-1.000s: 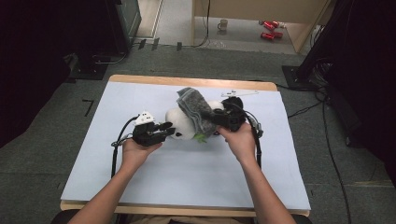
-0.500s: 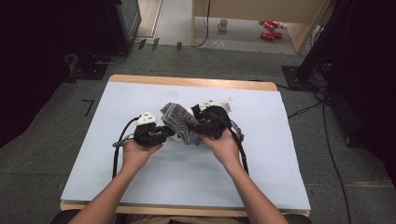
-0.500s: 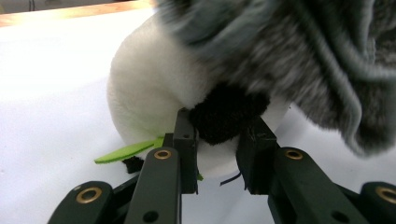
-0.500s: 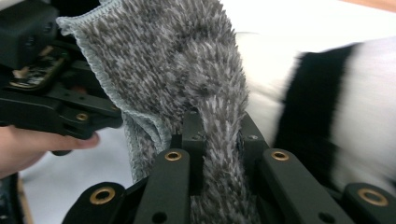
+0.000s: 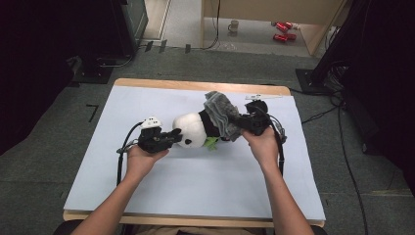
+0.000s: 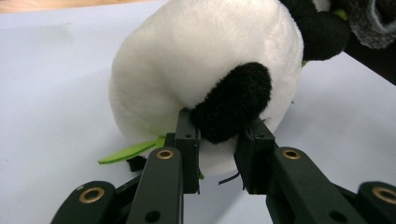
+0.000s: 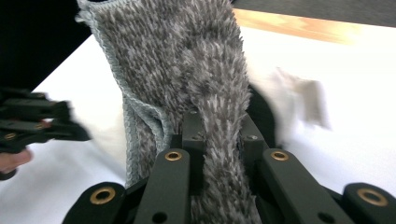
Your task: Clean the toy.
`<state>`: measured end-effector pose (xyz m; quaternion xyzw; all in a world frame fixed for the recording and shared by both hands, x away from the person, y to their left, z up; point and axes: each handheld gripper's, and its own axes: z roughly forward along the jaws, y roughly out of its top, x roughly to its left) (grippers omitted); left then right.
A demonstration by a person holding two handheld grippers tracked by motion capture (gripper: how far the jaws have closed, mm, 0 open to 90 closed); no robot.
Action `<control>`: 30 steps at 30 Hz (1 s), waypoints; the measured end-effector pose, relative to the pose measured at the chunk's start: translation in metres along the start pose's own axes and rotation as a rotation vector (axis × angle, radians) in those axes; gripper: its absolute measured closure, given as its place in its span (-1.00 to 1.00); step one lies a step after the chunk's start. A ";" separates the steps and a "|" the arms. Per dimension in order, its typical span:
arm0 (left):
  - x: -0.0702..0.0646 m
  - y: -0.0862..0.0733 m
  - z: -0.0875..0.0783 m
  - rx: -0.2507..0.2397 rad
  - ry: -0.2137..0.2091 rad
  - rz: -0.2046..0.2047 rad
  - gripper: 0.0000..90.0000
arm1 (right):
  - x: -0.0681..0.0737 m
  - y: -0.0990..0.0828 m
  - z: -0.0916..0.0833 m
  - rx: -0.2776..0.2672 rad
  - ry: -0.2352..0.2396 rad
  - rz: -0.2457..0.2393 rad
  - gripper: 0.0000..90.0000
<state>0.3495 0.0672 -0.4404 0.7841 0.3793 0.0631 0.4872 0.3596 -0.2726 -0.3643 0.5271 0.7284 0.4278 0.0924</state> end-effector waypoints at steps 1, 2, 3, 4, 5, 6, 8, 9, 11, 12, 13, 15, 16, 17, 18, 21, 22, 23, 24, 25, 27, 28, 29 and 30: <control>0.000 0.000 0.000 -0.001 -0.002 0.000 0.63 | -0.005 -0.001 -0.001 -0.002 0.003 0.016 0.76; 0.000 0.000 0.000 0.000 -0.005 0.001 0.63 | -0.011 -0.002 -0.001 -0.003 0.008 0.032 0.76; 0.000 0.000 0.001 0.000 -0.007 0.000 0.63 | -0.016 -0.003 -0.001 -0.003 0.016 0.052 0.76; -0.001 0.000 0.001 -0.001 -0.008 0.001 0.63 | -0.021 -0.005 -0.001 -0.002 0.016 0.063 0.76; -0.001 0.000 0.001 -0.002 -0.010 0.003 0.63 | -0.025 -0.006 0.000 -0.001 0.015 0.072 0.76; -0.001 0.000 0.001 -0.002 -0.010 0.002 0.63 | -0.028 -0.007 0.000 -0.003 0.013 0.083 0.76; 0.000 0.000 0.001 -0.001 -0.013 0.001 0.63 | -0.034 -0.008 0.000 -0.006 0.012 0.099 0.76; 0.000 0.000 0.001 -0.002 -0.014 -0.004 0.64 | -0.037 -0.009 0.000 -0.003 0.009 0.106 0.76; 0.000 0.000 0.001 -0.001 -0.014 -0.006 0.64 | -0.043 -0.010 -0.001 -0.003 -0.010 0.117 0.77; 0.001 0.000 0.001 0.003 -0.013 -0.006 0.64 | -0.047 -0.011 -0.002 0.001 -0.030 0.118 0.77; 0.001 0.000 0.001 0.001 -0.012 -0.008 0.64 | -0.050 -0.011 -0.004 0.002 -0.045 0.125 0.77; 0.003 0.000 0.000 0.003 -0.014 -0.014 0.65 | -0.055 -0.011 -0.008 -0.012 -0.053 0.140 0.77; 0.003 0.000 0.000 0.002 -0.016 -0.019 0.65 | -0.056 -0.010 -0.012 -0.021 -0.053 0.148 0.77; 0.003 0.000 -0.001 0.002 -0.016 -0.018 0.65 | -0.056 -0.009 -0.015 -0.035 -0.049 0.147 0.77; 0.003 0.000 -0.001 0.002 -0.015 -0.016 0.65 | -0.055 -0.007 -0.020 -0.050 -0.040 0.147 0.77; 0.003 0.000 0.000 0.001 -0.014 -0.013 0.65 | -0.044 0.002 -0.034 -0.098 -0.001 0.132 0.77; 0.002 -0.001 0.000 -0.004 -0.015 -0.017 0.65 | -0.040 0.004 -0.036 -0.108 0.012 0.126 0.77; 0.002 -0.001 0.000 -0.004 -0.015 -0.019 0.64 | -0.032 0.008 -0.040 -0.120 0.031 0.107 0.77; 0.001 -0.001 0.000 -0.005 -0.012 -0.020 0.64 | -0.025 0.010 -0.041 -0.126 0.049 0.093 0.77; 0.001 -0.001 0.000 -0.006 -0.012 -0.021 0.65 | -0.018 0.012 -0.041 -0.132 0.066 0.078 0.77; 0.000 0.000 0.000 -0.004 -0.012 -0.019 0.65 | -0.004 0.015 -0.038 -0.130 0.097 0.055 0.77; -0.001 0.000 0.000 -0.005 -0.011 -0.019 0.65 | 0.004 0.015 -0.035 -0.128 0.116 0.040 0.77; -0.001 0.000 0.000 -0.005 -0.013 -0.020 0.65 | 0.013 0.015 -0.029 -0.119 0.136 0.025 0.77; -0.002 0.000 0.000 -0.005 -0.013 -0.020 0.65 | 0.020 0.015 -0.023 -0.110 0.154 0.016 0.77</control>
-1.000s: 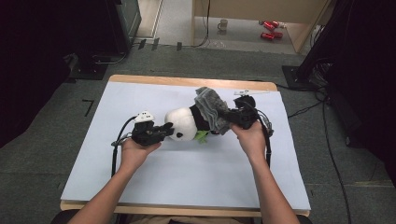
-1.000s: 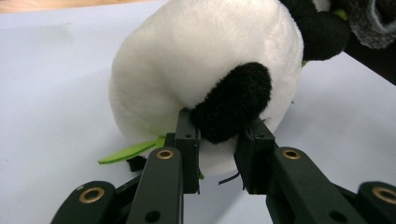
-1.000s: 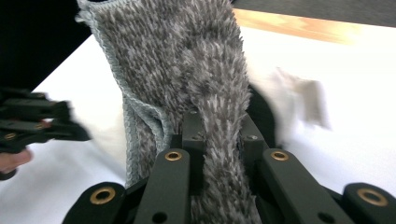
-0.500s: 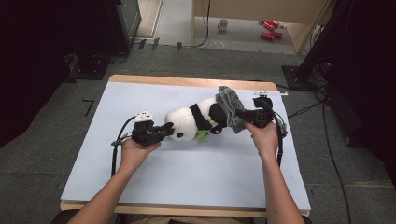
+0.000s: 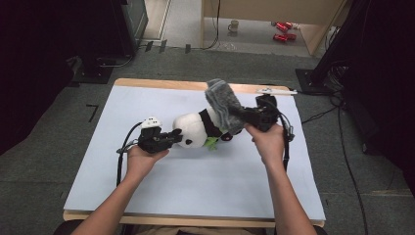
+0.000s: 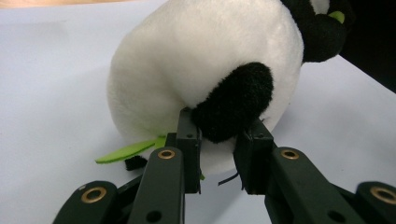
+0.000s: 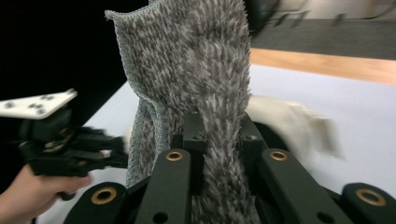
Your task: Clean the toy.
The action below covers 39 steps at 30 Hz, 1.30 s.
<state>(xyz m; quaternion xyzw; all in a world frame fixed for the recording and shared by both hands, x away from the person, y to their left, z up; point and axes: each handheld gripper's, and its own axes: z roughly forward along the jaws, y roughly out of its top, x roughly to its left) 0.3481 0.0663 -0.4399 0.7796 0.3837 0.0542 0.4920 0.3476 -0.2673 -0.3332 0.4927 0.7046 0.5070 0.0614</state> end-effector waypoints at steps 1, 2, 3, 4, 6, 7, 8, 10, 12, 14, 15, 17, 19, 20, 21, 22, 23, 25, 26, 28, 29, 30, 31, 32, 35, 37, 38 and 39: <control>0.000 0.000 0.000 0.002 0.002 0.000 0.65 | 0.006 -0.002 0.007 0.012 0.017 -0.007 0.77; -0.001 0.000 0.000 0.001 0.000 -0.002 0.65 | 0.012 -0.005 0.016 0.027 0.033 -0.016 0.77; -0.001 0.000 0.000 0.002 0.000 -0.001 0.65 | 0.016 -0.007 0.022 0.040 0.042 -0.022 0.77; -0.001 0.000 0.000 0.002 0.003 -0.001 0.65 | 0.021 -0.010 0.030 0.056 0.054 -0.027 0.77; -0.002 0.000 0.000 0.000 0.004 -0.001 0.65 | 0.029 -0.017 0.045 0.090 0.072 -0.037 0.77; -0.003 0.000 0.000 -0.002 0.004 -0.002 0.65 | 0.033 -0.020 0.052 0.106 0.078 -0.043 0.77; -0.003 0.001 0.000 0.000 0.002 0.000 0.65 | 0.036 -0.023 0.058 0.119 0.082 -0.051 0.77; -0.005 0.001 -0.001 -0.003 -0.004 -0.003 0.65 | 0.042 -0.029 0.069 0.141 0.093 -0.060 0.77; -0.007 0.002 -0.001 0.004 -0.001 0.001 0.65 | 0.045 -0.034 0.078 0.165 0.082 -0.074 0.77; -0.007 0.001 0.000 0.010 0.000 -0.003 0.66 | 0.045 -0.035 0.080 0.170 0.061 -0.084 0.77; -0.006 0.001 0.000 0.008 -0.002 -0.004 0.66 | 0.044 -0.035 0.080 0.171 0.056 -0.089 0.76; -0.006 0.001 0.000 0.008 -0.001 -0.002 0.66 | 0.041 -0.033 0.077 0.170 0.030 -0.096 0.76; -0.006 0.001 0.000 0.009 0.001 -0.006 0.66 | 0.035 -0.032 0.073 0.168 0.007 -0.095 0.76; -0.005 0.001 0.000 0.009 0.001 -0.006 0.66 | 0.032 -0.031 0.070 0.165 -0.012 -0.093 0.76; -0.004 0.001 -0.001 0.010 0.002 -0.002 0.66 | 0.027 -0.030 0.067 0.163 -0.029 -0.092 0.76; -0.004 0.001 -0.001 0.010 0.000 -0.004 0.66 | 0.022 -0.029 0.063 0.159 -0.044 -0.088 0.76; -0.004 0.001 -0.001 0.010 -0.001 -0.003 0.66 | 0.017 -0.029 0.059 0.150 -0.046 -0.069 0.76; -0.005 0.001 0.000 0.008 -0.001 -0.001 0.66 | 0.008 -0.026 0.051 0.133 -0.052 -0.045 0.76; -0.004 0.001 -0.001 0.010 -0.002 -0.001 0.66 | 0.004 -0.025 0.046 0.127 -0.057 -0.035 0.76; -0.003 0.001 -0.001 0.009 -0.004 -0.004 0.66 | -0.004 -0.023 0.039 0.109 -0.068 -0.023 0.76; -0.002 0.001 -0.001 0.009 -0.005 -0.005 0.66 | -0.008 -0.021 0.036 0.100 -0.074 -0.016 0.76; -0.002 0.001 -0.001 0.007 -0.005 -0.009 0.66 | -0.014 -0.020 0.031 0.088 -0.082 0.001 0.76; -0.002 0.001 -0.001 0.007 -0.006 -0.010 0.66 | -0.019 -0.020 0.027 0.081 -0.091 0.011 0.76; -0.001 0.001 -0.001 0.007 -0.006 -0.010 0.66 | -0.024 -0.019 0.023 0.077 -0.106 0.019 0.76; 0.000 0.001 0.000 0.005 -0.012 -0.008 0.66 | -0.042 -0.022 0.015 0.067 -0.122 0.066 0.76; -0.001 0.001 0.000 0.005 -0.013 -0.002 0.67 | -0.052 -0.025 0.014 0.065 -0.102 0.103 0.76; -0.002 0.001 0.000 0.005 -0.012 -0.001 0.67 | -0.055 -0.026 0.013 0.065 -0.099 0.114 0.76; -0.002 0.001 0.000 0.005 -0.013 -0.001 0.67 | -0.058 -0.027 0.013 0.063 -0.099 0.121 0.76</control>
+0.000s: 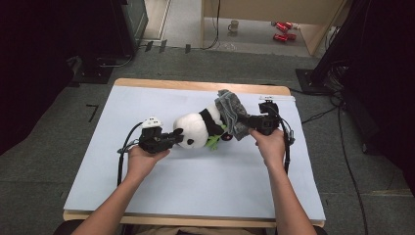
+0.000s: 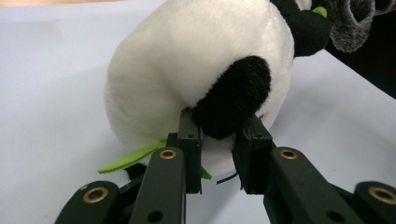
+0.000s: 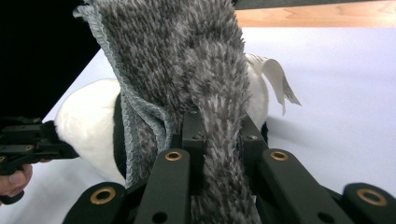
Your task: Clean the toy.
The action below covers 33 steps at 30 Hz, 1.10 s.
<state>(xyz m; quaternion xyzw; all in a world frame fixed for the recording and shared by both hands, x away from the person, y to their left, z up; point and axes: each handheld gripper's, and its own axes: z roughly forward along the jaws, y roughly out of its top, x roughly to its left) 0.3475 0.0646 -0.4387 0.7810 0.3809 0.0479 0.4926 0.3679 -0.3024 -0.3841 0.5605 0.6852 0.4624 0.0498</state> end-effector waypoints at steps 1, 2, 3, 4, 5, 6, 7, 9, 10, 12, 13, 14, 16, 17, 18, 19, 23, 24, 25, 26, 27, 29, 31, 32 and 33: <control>0.000 0.000 0.000 -0.001 0.000 0.000 0.67 | -0.002 0.000 0.000 -0.001 0.001 0.004 0.76; 0.000 0.000 0.000 -0.002 -0.001 -0.001 0.67 | -0.004 0.000 -0.001 -0.001 -0.001 0.008 0.76; 0.001 0.000 0.000 -0.001 -0.004 0.000 0.67 | -0.006 -0.001 -0.001 0.000 0.002 0.013 0.76; 0.001 0.000 0.000 -0.002 -0.004 0.000 0.66 | -0.008 -0.001 0.000 0.003 0.007 0.020 0.76; 0.001 0.000 0.000 -0.002 -0.004 0.000 0.67 | -0.010 -0.002 0.000 0.003 0.011 0.024 0.76; 0.001 0.000 0.000 -0.002 -0.004 0.001 0.67 | -0.011 -0.003 0.000 0.006 0.010 0.029 0.76; 0.001 0.000 0.000 -0.003 -0.003 0.001 0.67 | -0.013 -0.003 0.001 0.004 0.005 0.030 0.76; 0.001 0.000 0.000 -0.002 -0.004 0.000 0.67 | -0.016 -0.004 0.000 0.005 -0.004 0.038 0.76; 0.001 0.000 0.000 -0.003 -0.005 -0.002 0.67 | -0.019 -0.004 0.000 0.006 -0.011 0.042 0.76; 0.002 0.000 0.000 -0.002 -0.004 -0.005 0.67 | -0.024 -0.005 0.000 0.008 -0.026 0.052 0.77; 0.002 0.000 0.000 -0.002 -0.004 -0.005 0.67 | -0.026 -0.006 -0.001 0.007 -0.034 0.060 0.77; 0.002 0.000 0.000 -0.001 -0.007 -0.005 0.67 | -0.029 -0.007 -0.001 0.010 -0.043 0.066 0.77; 0.003 0.000 -0.001 0.001 -0.007 -0.006 0.67 | -0.033 -0.008 0.000 0.009 -0.047 0.074 0.77; 0.003 -0.001 -0.001 0.000 -0.009 -0.007 0.67 | -0.034 -0.009 0.000 0.012 -0.045 0.079 0.77; 0.003 -0.001 -0.001 0.000 -0.008 -0.008 0.67 | -0.035 -0.009 0.001 0.011 -0.045 0.081 0.77; 0.003 0.000 -0.001 -0.001 -0.006 -0.008 0.67 | -0.036 -0.009 0.001 0.011 -0.060 0.076 0.77; 0.005 -0.001 -0.002 -0.008 -0.004 -0.020 0.67 | -0.031 -0.004 -0.012 -0.044 -0.061 0.064 0.78; 0.005 -0.001 -0.002 -0.011 -0.004 -0.019 0.66 | -0.026 -0.002 -0.017 -0.065 -0.051 0.059 0.78; 0.006 -0.001 -0.002 -0.011 -0.004 -0.018 0.66 | -0.020 0.001 -0.020 -0.082 -0.034 0.047 0.78; 0.006 -0.001 -0.002 -0.013 -0.005 -0.018 0.66 | -0.015 0.003 -0.022 -0.090 -0.021 0.036 0.78; 0.005 -0.001 -0.002 -0.014 -0.003 -0.014 0.66 | -0.006 0.005 -0.024 -0.098 -0.002 0.019 0.78; 0.005 -0.001 -0.003 -0.014 -0.004 -0.010 0.65 | 0.009 0.006 -0.021 -0.097 0.044 -0.004 0.78; 0.005 -0.001 -0.003 -0.015 -0.007 -0.007 0.63 | 0.021 0.005 -0.013 -0.072 0.075 -0.030 0.78; 0.006 -0.001 -0.003 -0.013 -0.009 -0.007 0.61 | 0.025 0.003 -0.006 -0.051 0.078 -0.044 0.78; 0.006 -0.001 -0.004 -0.013 -0.009 -0.009 0.58 | 0.027 0.002 -0.001 -0.036 0.071 -0.054 0.78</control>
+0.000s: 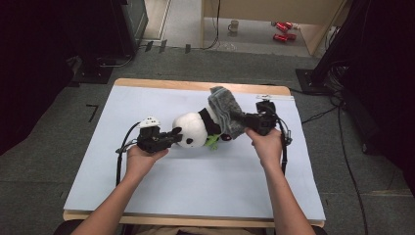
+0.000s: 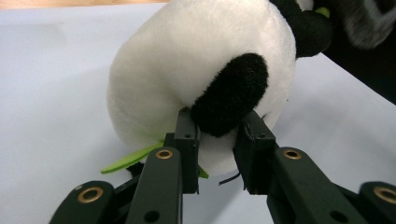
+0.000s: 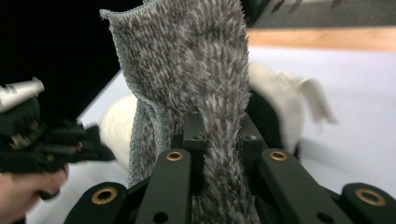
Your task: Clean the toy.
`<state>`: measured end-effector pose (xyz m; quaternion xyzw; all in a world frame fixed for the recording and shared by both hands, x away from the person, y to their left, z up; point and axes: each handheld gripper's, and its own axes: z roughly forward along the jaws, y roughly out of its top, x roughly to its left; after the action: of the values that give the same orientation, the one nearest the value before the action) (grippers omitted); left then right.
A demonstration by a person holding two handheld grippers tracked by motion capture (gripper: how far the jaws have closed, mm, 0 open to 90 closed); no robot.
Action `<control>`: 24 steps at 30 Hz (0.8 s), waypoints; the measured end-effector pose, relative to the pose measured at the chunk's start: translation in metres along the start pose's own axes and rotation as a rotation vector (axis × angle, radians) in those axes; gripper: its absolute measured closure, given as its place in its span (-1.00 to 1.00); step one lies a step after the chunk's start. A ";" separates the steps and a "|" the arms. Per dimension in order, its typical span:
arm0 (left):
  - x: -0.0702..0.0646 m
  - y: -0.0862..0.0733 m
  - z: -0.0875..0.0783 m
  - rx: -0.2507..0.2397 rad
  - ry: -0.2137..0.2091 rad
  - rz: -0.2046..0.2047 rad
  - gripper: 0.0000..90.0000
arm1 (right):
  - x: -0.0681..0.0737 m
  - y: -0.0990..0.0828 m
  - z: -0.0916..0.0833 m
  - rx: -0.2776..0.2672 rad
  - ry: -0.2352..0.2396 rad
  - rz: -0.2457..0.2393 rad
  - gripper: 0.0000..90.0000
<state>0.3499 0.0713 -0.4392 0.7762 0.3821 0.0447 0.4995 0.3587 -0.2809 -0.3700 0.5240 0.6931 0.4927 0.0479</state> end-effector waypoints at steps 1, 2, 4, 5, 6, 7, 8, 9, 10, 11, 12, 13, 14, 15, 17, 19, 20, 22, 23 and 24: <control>0.001 0.000 0.000 0.002 -0.006 -0.007 0.53 | 0.001 -0.003 0.008 0.020 -0.013 -0.008 0.77; 0.002 0.001 -0.001 0.006 -0.015 -0.004 0.46 | -0.001 -0.005 0.011 0.019 -0.017 -0.006 0.77; 0.002 0.003 -0.003 0.019 -0.020 0.026 0.31 | -0.007 -0.006 0.012 0.015 -0.009 0.020 0.78; 0.001 0.005 -0.006 0.014 -0.027 0.058 0.25 | -0.009 -0.006 0.012 0.015 -0.012 0.019 0.78; 0.001 0.006 -0.009 0.004 -0.036 0.076 0.16 | -0.011 -0.007 0.011 0.016 -0.014 0.024 0.77; 0.001 0.008 -0.011 -0.001 -0.040 0.087 0.08 | -0.012 -0.007 0.011 0.019 -0.010 0.031 0.77; 0.001 0.011 -0.014 -0.012 -0.052 0.103 0.02 | -0.013 -0.007 0.011 0.020 -0.010 0.031 0.77; 0.002 0.013 -0.016 -0.014 -0.062 0.109 -0.06 | -0.013 -0.007 0.012 0.018 -0.010 0.028 0.77; 0.004 0.016 -0.017 -0.009 -0.070 0.116 -0.13 | -0.012 -0.007 0.012 0.019 -0.010 0.025 0.77; 0.005 0.019 -0.018 -0.007 -0.063 0.129 -0.16 | -0.012 -0.006 0.012 0.022 -0.015 0.020 0.77; 0.006 0.022 -0.018 -0.008 -0.060 0.138 -0.18 | -0.011 -0.006 0.012 0.023 -0.019 0.013 0.77; 0.007 0.026 -0.018 -0.003 -0.062 0.140 -0.21 | -0.011 -0.005 0.012 0.024 -0.019 0.010 0.77; 0.007 0.028 -0.018 0.001 -0.064 0.141 -0.23 | -0.011 -0.005 0.012 0.026 -0.019 0.009 0.77; 0.007 0.032 -0.016 0.007 -0.069 0.148 -0.24 | -0.011 -0.005 0.012 0.028 -0.019 0.009 0.77; 0.007 0.038 -0.011 0.032 -0.080 0.168 -0.28 | -0.010 -0.004 0.012 0.032 -0.018 0.009 0.77; 0.008 0.043 -0.003 0.071 -0.081 0.183 -0.28 | -0.010 -0.004 0.012 0.032 -0.016 0.007 0.77; 0.008 0.045 0.000 0.083 -0.069 0.195 -0.29 | -0.010 -0.004 0.012 0.032 -0.015 0.007 0.77; 0.007 0.050 0.006 0.096 -0.076 0.197 -0.28 | -0.009 -0.004 0.011 0.034 -0.015 0.004 0.77; 0.008 0.052 0.010 0.112 -0.080 0.196 -0.28 | -0.009 -0.004 0.011 0.034 -0.014 0.004 0.77; 0.008 0.052 0.013 0.125 -0.075 0.202 -0.30 | -0.009 -0.004 0.011 0.033 -0.013 0.005 0.77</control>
<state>0.3898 0.0555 -0.4059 0.8415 0.2850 0.0422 0.4571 0.3667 -0.2811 -0.3824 0.5296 0.6995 0.4780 0.0425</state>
